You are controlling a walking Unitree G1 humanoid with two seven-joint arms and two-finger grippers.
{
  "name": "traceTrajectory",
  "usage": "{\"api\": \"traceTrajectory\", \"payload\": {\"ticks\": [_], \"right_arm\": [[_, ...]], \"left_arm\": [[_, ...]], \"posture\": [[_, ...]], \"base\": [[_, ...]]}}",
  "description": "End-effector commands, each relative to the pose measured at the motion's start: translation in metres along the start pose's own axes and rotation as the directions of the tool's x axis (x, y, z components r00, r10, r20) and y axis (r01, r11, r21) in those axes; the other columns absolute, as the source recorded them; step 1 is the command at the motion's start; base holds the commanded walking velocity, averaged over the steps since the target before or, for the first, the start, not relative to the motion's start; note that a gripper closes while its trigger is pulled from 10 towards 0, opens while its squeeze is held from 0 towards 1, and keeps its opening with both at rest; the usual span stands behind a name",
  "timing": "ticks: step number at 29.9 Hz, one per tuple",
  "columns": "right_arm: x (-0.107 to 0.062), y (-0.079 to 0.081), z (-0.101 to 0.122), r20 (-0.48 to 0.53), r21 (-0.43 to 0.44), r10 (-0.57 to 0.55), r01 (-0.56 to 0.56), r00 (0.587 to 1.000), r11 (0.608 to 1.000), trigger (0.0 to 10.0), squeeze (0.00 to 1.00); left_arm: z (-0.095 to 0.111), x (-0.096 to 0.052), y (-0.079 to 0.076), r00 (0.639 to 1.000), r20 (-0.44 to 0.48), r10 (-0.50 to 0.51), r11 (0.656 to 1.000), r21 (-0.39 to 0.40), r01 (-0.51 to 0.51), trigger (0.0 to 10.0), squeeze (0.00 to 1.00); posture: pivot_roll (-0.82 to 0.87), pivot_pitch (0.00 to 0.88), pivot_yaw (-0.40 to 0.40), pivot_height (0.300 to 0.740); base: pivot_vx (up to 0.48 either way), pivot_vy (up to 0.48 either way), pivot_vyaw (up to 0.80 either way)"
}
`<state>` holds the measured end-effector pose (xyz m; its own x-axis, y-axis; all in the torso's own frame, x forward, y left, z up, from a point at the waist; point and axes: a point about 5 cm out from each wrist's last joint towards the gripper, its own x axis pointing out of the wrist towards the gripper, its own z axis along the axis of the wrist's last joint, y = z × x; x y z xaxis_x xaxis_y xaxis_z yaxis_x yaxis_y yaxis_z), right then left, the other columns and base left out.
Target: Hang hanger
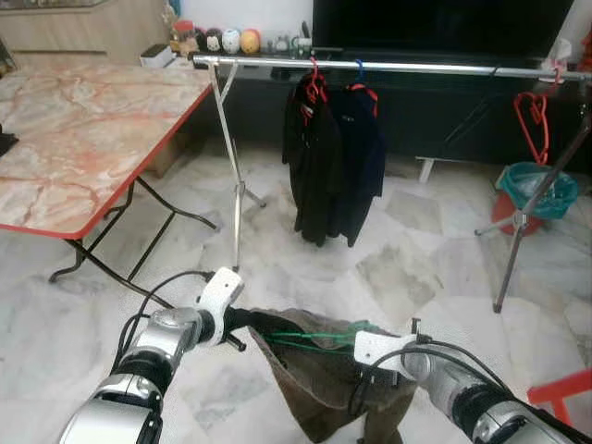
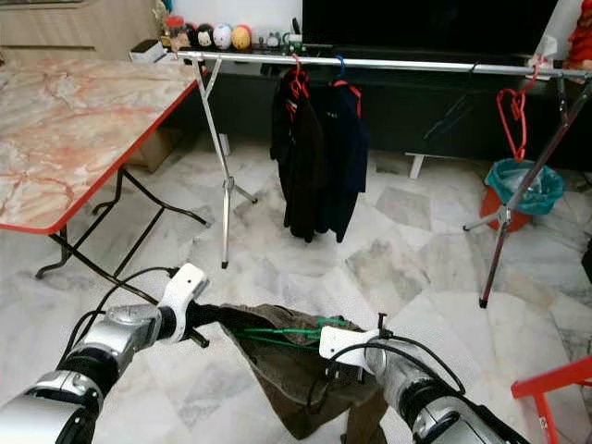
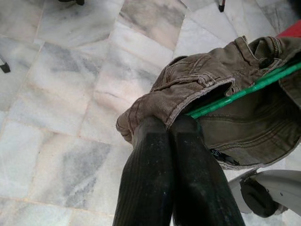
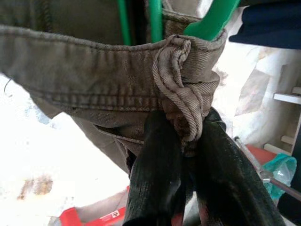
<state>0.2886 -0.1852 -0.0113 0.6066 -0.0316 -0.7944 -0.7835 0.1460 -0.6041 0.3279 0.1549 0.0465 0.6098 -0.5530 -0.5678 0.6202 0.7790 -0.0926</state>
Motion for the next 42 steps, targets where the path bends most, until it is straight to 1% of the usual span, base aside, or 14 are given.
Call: {"api": "traceTrajectory", "payload": {"ticks": [1,2,9,16,19,24,26,27,28,29,31,33,38,42], "right_arm": [[0.001,0.006,-0.007,-0.038,-0.043,0.011,-0.012,0.999,0.999,10.0,0.0],[0.001,0.013,-0.01,-0.058,-0.071,0.035,-0.039,0.998,0.997,10.0,0.0],[0.002,0.031,-0.018,-0.118,-0.181,0.117,-0.137,0.986,0.974,10.0,0.0],[0.001,0.033,-0.026,-0.151,-0.261,0.121,-0.158,0.981,0.952,10.0,0.0],[0.001,0.034,-0.028,-0.154,-0.269,0.143,-0.181,0.978,0.946,10.0,0.0],[0.0,0.023,-0.035,-0.16,-0.209,0.098,-0.131,0.982,0.969,10.0,0.0],[0.0,0.018,-0.033,-0.139,-0.146,0.06,-0.081,0.988,0.986,10.0,0.0],[0.001,0.012,-0.029,-0.114,-0.027,0.002,-0.006,0.993,1.0,10.0,0.0],[0.001,0.012,-0.029,-0.114,-0.027,0.002,-0.006,0.993,1.0,10.0,0.0],[0.001,0.008,-0.026,-0.105,0.049,-0.026,0.032,0.994,0.998,10.0,0.0],[0.001,0.006,-0.025,-0.109,0.055,-0.039,0.045,0.993,0.997,10.0,0.0],[0.001,0.006,-0.024,-0.118,0.017,-0.023,0.025,0.993,1.0,10.0,0.0],[0.001,0.006,-0.021,-0.117,0.029,-0.032,0.036,0.993,0.999,10.0,0.0],[0.002,0.005,-0.017,-0.132,0.092,-0.051,0.063,0.99,0.994,10.0,0.0]], "left_arm": [[0.008,-0.002,0.004,0.999,0.029,0.02,1.0,0.002,-0.02,10.0,0.0],[0.009,-0.003,0.007,0.998,0.042,0.056,0.998,-0.013,-0.056,10.0,0.0],[0.019,-0.006,0.018,0.98,0.094,0.174,0.983,-0.073,-0.168,10.0,0.0],[0.021,-0.005,0.018,0.976,0.098,0.194,0.981,-0.043,-0.191,10.0,0.0],[0.02,-0.002,0.012,0.984,0.096,0.148,0.989,-0.018,-0.147,10.0,0.0],[0.022,0.004,-0.013,0.989,0.115,-0.098,0.993,0.076,0.089,10.0,0.0],[0.023,0.004,-0.018,0.982,0.119,-0.144,0.987,0.089,0.134,10.0,0.0],[0.024,0.003,-0.023,0.971,0.129,-0.2,0.977,0.105,0.187,10.0,0.0],[0.024,0.003,-0.023,0.971,0.129,-0.2,0.977,0.105,0.187,10.0,0.0],[0.026,0.001,-0.026,0.958,0.144,-0.249,0.965,0.121,0.233,10.0,0.0],[0.028,0.0,-0.029,0.945,0.157,-0.286,0.954,0.136,0.266,10.0,0.0],[0.029,-0.002,-0.031,0.936,0.159,-0.312,0.945,0.153,0.289,10.0,0.0],[0.033,-0.006,-0.038,0.911,0.169,-0.377,0.92,0.185,0.346,10.0,0.0],[0.037,-0.01,-0.045,0.884,0.181,-0.432,0.894,0.219,0.392,10.0,0.0]], "posture": [[0.11,0.003,0.013,0.74],[0.11,0.002,0.013,0.74],[0.11,0.0,0.013,0.74],[0.1,0.0,0.012,0.74],[0.1,0.0,0.012,0.74],[0.1,0.0,0.01,0.74],[0.1,0.0,0.011,0.74],[0.1,0.0,0.012,0.74],[0.1,0.0,0.012,0.74],[0.1,0.0,0.013,0.74],[0.1,0.0,0.013,0.74],[0.11,0.0,0.013,0.74],[0.11,0.0,0.011,0.74],[0.12,0.0,0.006,0.74]], "base": [[0.0,0.0,0.0],[0.0,0.0,0.0],[0.0,0.0,0.0],[0.0,0.0,0.0],[0.0,0.0,0.0],[0.0,0.0,0.0],[0.0,0.0,0.0],[0.0,0.0,0.0],[0.0,0.0,0.0],[0.0,0.0,0.0],[0.0,0.0,0.0],[0.0,0.0,0.0],[0.0,0.0,0.0],[0.0,0.0,0.0]]}}
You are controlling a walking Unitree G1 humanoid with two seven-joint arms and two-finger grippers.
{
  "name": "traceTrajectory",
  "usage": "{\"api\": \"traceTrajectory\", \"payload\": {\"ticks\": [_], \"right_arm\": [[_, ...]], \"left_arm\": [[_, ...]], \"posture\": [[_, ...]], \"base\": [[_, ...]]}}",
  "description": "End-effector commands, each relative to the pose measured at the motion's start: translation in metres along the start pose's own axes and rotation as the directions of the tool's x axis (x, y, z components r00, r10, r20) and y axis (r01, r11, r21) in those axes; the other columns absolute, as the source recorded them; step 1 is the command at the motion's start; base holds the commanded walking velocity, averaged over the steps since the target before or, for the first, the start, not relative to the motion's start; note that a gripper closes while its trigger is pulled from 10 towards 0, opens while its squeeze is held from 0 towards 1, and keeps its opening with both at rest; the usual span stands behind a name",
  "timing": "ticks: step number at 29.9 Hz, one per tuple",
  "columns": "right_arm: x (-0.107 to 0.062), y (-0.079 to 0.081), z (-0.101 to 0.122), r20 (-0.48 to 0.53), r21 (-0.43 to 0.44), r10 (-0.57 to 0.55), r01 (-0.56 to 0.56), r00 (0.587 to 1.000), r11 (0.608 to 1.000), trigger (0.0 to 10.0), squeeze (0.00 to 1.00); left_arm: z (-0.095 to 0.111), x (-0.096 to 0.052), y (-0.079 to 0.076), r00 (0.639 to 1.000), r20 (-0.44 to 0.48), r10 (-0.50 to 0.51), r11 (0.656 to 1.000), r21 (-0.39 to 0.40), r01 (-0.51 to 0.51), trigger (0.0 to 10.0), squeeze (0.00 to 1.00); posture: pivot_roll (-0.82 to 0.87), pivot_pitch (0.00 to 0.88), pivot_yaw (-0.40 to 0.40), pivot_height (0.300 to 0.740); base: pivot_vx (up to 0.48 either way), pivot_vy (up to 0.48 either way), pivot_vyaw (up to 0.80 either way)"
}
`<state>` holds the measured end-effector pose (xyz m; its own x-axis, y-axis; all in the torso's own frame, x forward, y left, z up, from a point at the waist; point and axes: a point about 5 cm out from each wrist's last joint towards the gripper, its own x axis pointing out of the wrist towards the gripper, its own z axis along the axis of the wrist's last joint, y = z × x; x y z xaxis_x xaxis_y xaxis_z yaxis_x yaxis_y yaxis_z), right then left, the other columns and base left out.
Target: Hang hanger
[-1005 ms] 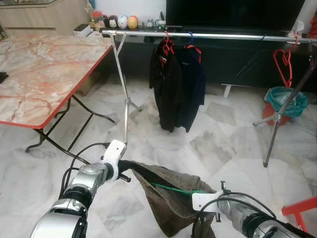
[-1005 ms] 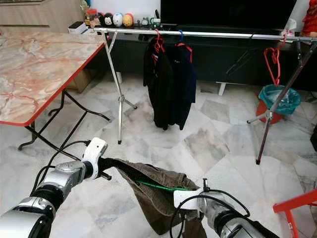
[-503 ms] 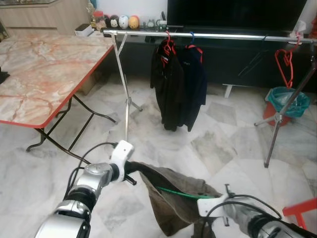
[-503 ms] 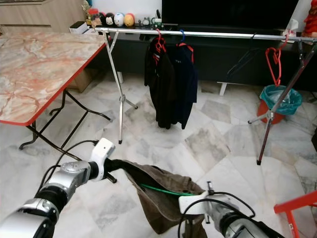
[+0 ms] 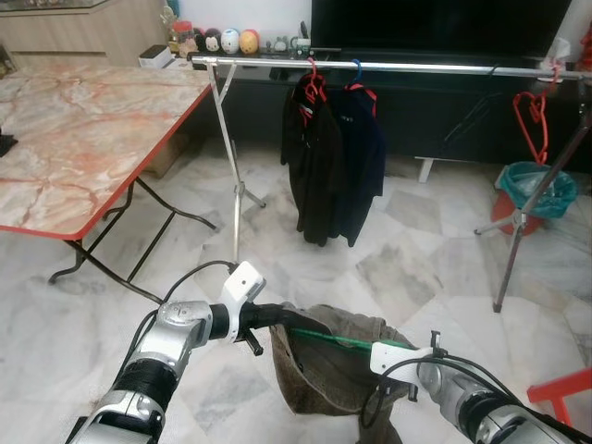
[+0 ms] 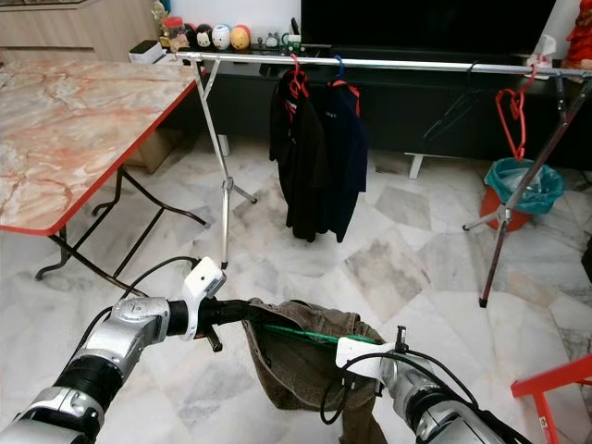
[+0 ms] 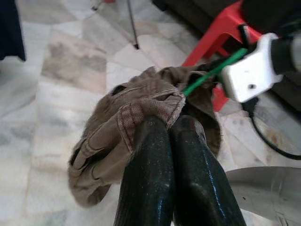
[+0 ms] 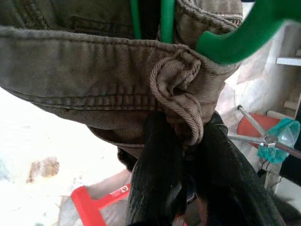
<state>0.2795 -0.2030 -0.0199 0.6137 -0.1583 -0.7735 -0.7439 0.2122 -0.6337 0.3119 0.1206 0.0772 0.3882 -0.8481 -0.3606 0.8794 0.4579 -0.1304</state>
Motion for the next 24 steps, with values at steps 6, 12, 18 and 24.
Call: {"api": "traceTrajectory", "payload": {"ticks": [6,12,18,24], "right_arm": [[-0.001,-0.002,0.023,0.067,0.196,-0.038,0.024,0.997,0.98,10.0,0.0],[-0.001,0.004,0.023,0.059,0.095,-0.012,0.006,0.998,0.995,10.0,0.0],[0.0,0.012,0.023,0.054,0.042,0.046,-0.048,0.997,0.998,10.0,0.0],[-0.001,0.026,0.021,0.037,-0.044,0.129,-0.127,0.991,0.991,10.0,0.0]], "left_arm": [[0.022,0.002,-0.012,0.988,0.115,-0.107,0.993,0.051,0.102,10.0,0.0],[0.042,0.002,-0.002,0.973,0.23,0.004,1.0,0.019,-0.009,10.0,0.0],[0.062,-0.002,0.006,0.936,0.341,0.084,0.996,-0.014,-0.085,10.0,0.0],[0.083,-0.008,0.024,0.863,0.433,0.261,0.964,-0.064,-0.26,10.0,0.0]], "posture": [[0.12,0.0,0.001,0.74],[0.13,0.0,0.002,0.74],[0.12,0.0,0.003,0.74],[0.12,0.0,0.005,0.74]], "base": [[0.0,0.0,0.0],[0.0,0.0,0.0],[0.0,0.0,0.0],[0.0,0.0,0.0]]}}
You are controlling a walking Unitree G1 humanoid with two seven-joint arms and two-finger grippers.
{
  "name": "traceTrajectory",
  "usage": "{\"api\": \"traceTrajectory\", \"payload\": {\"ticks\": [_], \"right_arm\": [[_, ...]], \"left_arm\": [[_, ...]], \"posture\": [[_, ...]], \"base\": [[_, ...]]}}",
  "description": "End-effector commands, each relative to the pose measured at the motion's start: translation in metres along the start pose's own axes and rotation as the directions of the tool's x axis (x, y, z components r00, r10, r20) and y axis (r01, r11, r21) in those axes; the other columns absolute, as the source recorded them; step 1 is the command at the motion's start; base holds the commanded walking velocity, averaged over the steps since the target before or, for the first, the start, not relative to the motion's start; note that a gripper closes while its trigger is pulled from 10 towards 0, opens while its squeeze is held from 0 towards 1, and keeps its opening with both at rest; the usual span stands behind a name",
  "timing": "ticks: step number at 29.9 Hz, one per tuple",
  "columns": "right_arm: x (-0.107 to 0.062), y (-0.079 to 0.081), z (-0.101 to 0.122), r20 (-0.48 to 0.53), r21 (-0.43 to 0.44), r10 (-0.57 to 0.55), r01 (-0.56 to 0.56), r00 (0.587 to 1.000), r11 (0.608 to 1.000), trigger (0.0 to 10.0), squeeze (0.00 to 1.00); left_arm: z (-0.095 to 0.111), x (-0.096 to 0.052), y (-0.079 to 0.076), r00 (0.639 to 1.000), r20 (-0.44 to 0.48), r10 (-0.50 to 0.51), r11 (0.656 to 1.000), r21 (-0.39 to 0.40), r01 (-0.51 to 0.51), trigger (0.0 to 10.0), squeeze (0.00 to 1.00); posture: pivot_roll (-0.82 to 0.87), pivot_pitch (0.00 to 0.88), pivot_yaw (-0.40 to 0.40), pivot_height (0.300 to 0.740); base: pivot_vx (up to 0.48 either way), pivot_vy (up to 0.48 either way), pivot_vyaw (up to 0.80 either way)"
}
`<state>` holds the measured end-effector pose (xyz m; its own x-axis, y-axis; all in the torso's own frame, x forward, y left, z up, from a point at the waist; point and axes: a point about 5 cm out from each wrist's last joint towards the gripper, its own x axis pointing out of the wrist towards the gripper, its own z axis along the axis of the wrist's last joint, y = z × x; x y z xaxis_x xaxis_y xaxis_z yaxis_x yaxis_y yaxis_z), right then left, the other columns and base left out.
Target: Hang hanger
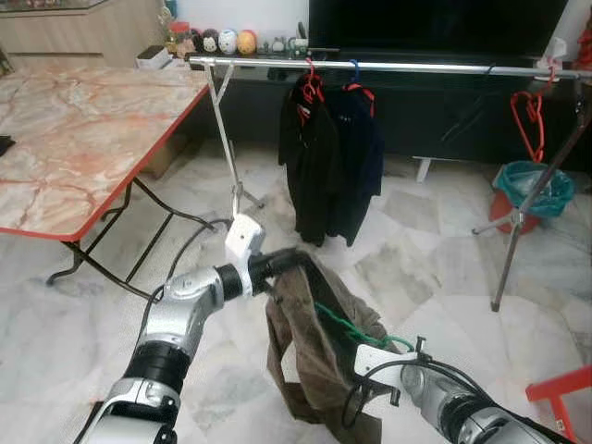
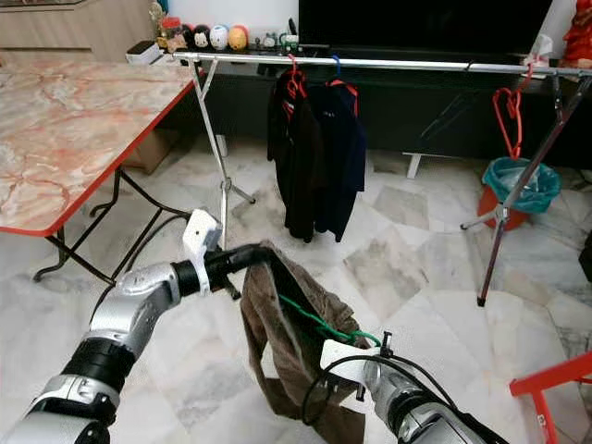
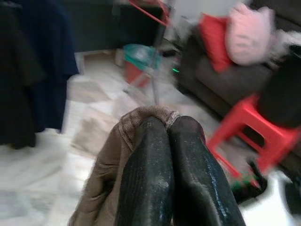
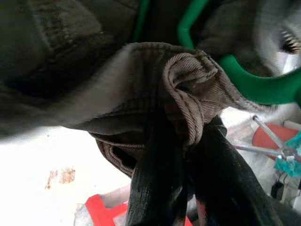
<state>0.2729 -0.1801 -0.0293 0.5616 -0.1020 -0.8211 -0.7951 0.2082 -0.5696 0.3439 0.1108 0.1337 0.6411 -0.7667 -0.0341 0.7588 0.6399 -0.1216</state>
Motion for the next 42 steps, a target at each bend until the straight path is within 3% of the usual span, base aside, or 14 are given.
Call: {"api": "traceTrajectory", "payload": {"ticks": [1,5,8,9,10,12,14,16,18,28,33,36,39,42], "right_arm": [[0.001,0.012,0.0,-0.005,-0.035,0.056,-0.056,0.998,0.998,10.0,0.0],[0.001,0.014,-0.002,-0.011,-0.043,0.059,-0.059,0.998,0.997,10.0,0.0],[0.001,0.012,-0.004,-0.003,0.009,0.018,-0.018,1.0,1.0,10.0,0.0],[0.001,0.008,-0.006,0.0,0.04,-0.018,0.018,1.0,0.999,10.0,0.0],[0.001,0.008,-0.006,0.0,0.04,-0.018,0.018,1.0,0.999,10.0,0.0],[0.0,-0.003,-0.008,0.01,0.099,-0.072,0.071,0.997,0.993,10.0,0.0],[-0.001,-0.012,-0.008,0.025,0.144,-0.126,0.121,0.992,0.982,10.0,0.0],[-0.001,-0.015,-0.007,0.035,0.199,-0.138,0.128,0.99,0.972,10.0,0.0],[-0.003,-0.028,-0.002,0.066,0.363,-0.181,0.145,0.981,0.92,10.0,0.0],[-0.004,-0.031,0.007,0.099,0.504,-0.185,0.111,0.978,0.856,10.0,0.0],[-0.006,-0.043,0.01,0.099,0.701,-0.243,0.106,0.965,0.706,10.0,0.0],[-0.007,-0.047,0.011,0.103,0.732,-0.256,0.101,0.961,0.674,10.0,0.0],[-0.016,-0.079,0.025,0.172,0.856,-0.349,0.035,0.921,0.515,10.0,0.0],[-0.022,-0.092,0.033,0.208,0.892,-0.395,-0.008,0.895,0.451,10.0,0.0]], "left_arm": [[0.025,0.002,0.01,0.991,0.117,0.071,0.997,0.019,-0.074,10.0,0.0],[0.036,0.003,0.016,0.971,0.181,0.154,0.988,-0.003,-0.156,10.0,0.0],[0.032,0.003,0.014,0.982,0.149,0.118,0.993,-0.007,-0.118,10.0,0.0],[0.019,0.002,0.008,0.996,0.061,0.06,0.998,0.029,-0.062,10.0,0.0],[0.019,0.002,0.008,0.996,0.061,0.06,0.998,0.029,-0.062,10.0,0.0],[-0.012,-0.004,-0.003,0.987,-0.153,-0.042,0.989,0.132,0.063,10.0,0.0],[-0.022,-0.009,-0.009,0.974,-0.203,-0.102,0.985,0.116,0.127,10.0,0.0],[-0.024,-0.011,-0.012,0.968,-0.212,-0.132,0.982,0.109,0.157,10.0,0.0],[-0.029,-0.016,-0.025,0.933,-0.254,-0.254,0.953,0.097,0.286,10.0,0.0],[-0.025,-0.02,-0.044,0.877,-0.234,-0.419,0.895,0.057,0.442,10.0,0.0],[-0.032,-0.029,-0.056,0.808,-0.314,-0.498,0.844,0.036,0.535,10.0,0.0],[-0.034,-0.031,-0.059,0.795,-0.332,-0.507,0.837,0.032,0.547,10.0,0.0],[-0.048,-0.033,-0.052,0.793,-0.431,-0.431,0.86,0.069,0.505,10.0,0.0],[-0.058,-0.031,-0.043,0.804,-0.499,-0.324,0.888,0.132,0.44,10.0,0.0]], "posture": [[0.12,0.0,0.005,0.74],[0.12,0.0,0.005,0.74],[0.12,0.0,0.007,0.74],[0.12,0.0,0.007,0.74],[0.12,0.0,0.007,0.74],[0.12,0.0,0.007,0.74],[0.12,0.0,0.006,0.74],[0.12,0.0,0.006,0.74],[0.12,0.0,0.005,0.74],[0.13,0.0,0.0,0.74],[0.13,0.0,0.001,0.74],[0.13,0.0,0.001,0.74],[0.13,0.0,0.003,0.74],[0.13,0.0,0.004,0.74]], "base": [[0.0,0.0,0.0],[0.0,0.0,0.0],[0.0,0.0,0.0],[0.0,0.0,0.0],[0.0,0.0,0.0],[0.0,0.0,0.0],[0.0,0.0,0.0],[0.0,0.0,0.0],[0.0,0.0,0.0],[0.0,0.0,0.0],[0.0,0.0,0.0],[0.0,0.0,0.0],[0.0,0.0,0.0],[0.0,0.0,0.0]]}}
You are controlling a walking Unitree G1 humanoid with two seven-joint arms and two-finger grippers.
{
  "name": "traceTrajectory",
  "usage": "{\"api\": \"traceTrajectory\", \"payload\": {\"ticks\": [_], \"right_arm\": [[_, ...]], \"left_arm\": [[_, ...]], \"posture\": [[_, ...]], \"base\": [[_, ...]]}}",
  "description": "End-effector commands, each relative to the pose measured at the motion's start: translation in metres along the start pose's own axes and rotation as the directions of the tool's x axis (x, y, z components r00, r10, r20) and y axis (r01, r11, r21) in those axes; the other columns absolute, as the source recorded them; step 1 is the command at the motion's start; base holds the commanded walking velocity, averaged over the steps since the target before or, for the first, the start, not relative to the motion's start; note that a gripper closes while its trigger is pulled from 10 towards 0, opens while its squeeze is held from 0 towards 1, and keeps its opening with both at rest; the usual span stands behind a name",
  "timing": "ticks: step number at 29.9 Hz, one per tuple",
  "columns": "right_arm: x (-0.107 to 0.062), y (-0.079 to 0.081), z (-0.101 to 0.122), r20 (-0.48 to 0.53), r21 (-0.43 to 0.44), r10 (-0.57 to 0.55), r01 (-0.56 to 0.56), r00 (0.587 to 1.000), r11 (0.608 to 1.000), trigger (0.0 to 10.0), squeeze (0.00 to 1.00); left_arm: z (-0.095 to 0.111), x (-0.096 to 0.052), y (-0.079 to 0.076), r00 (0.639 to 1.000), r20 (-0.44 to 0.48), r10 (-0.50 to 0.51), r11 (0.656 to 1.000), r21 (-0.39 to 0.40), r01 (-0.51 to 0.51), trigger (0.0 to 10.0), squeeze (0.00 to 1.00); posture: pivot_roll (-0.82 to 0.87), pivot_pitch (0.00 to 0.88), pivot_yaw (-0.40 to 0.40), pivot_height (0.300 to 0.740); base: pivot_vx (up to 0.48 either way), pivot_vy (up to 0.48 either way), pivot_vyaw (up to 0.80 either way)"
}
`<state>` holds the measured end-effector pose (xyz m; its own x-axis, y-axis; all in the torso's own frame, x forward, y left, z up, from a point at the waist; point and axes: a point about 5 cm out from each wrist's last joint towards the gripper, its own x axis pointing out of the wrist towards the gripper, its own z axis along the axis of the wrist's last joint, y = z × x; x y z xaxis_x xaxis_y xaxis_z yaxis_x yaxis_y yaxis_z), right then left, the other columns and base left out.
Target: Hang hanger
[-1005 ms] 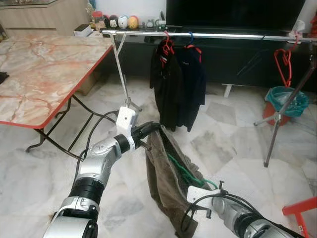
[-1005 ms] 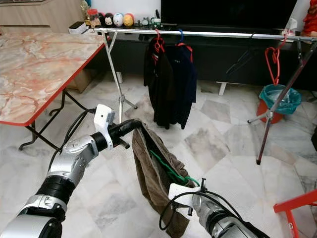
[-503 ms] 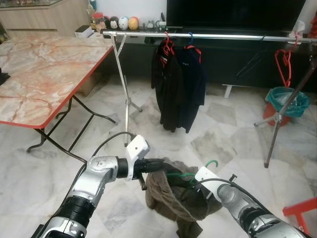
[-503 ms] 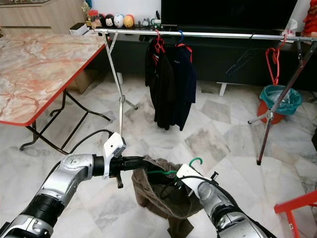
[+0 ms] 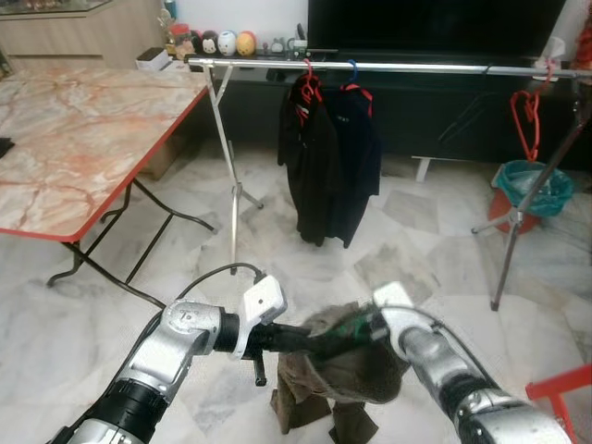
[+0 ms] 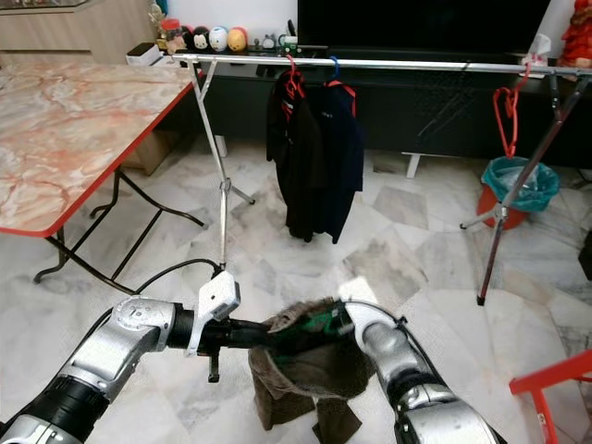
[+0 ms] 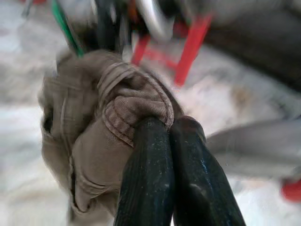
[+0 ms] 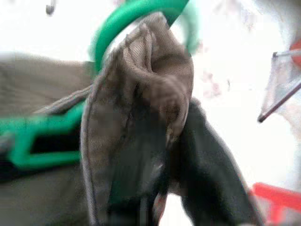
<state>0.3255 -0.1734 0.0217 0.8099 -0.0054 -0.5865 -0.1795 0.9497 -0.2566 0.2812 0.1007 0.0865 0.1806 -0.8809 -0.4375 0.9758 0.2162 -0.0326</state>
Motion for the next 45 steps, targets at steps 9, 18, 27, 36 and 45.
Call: {"api": "traceTrajectory", "payload": {"ticks": [9,18,27,36,45], "right_arm": [[0.0,0.006,0.047,0.215,0.176,0.087,-0.127,0.973,0.976,10.0,0.0],[-0.001,0.01,0.05,0.252,0.218,0.141,-0.198,0.957,0.956,10.0,0.0],[-0.005,0.008,0.062,0.358,0.339,0.152,-0.28,0.921,0.898,10.0,0.0],[-0.008,0.007,0.077,0.426,0.352,0.17,-0.336,0.889,0.873,10.0,0.0],[-0.01,0.008,0.071,0.454,0.331,0.192,-0.365,0.87,0.87,10.0,0.0]], "left_arm": [[-0.014,-0.001,0.029,0.947,-0.105,0.303,0.952,0.067,-0.297,10.0,0.0],[-0.014,0.003,0.033,0.94,-0.109,0.323,0.945,0.093,-0.314,10.0,0.0],[-0.029,0.007,0.022,0.95,-0.191,0.246,0.963,0.158,-0.218,10.0,0.0],[-0.036,0.01,0.015,0.953,-0.244,0.181,0.968,0.216,-0.128,10.0,0.0],[-0.028,-0.005,0.049,0.85,-0.181,0.494,0.86,0.246,-0.447,10.0,0.0]], "posture": [[0.13,0.001,0.003,0.74],[0.12,0.005,0.003,0.74],[0.12,0.0,0.007,0.74],[0.12,0.0,0.008,0.74],[0.12,0.0,0.005,0.74]], "base": [[0.0,0.0,0.0],[0.0,0.0,0.0],[0.0,0.0,0.0],[0.0,0.0,0.0],[0.0,0.0,0.0]]}}
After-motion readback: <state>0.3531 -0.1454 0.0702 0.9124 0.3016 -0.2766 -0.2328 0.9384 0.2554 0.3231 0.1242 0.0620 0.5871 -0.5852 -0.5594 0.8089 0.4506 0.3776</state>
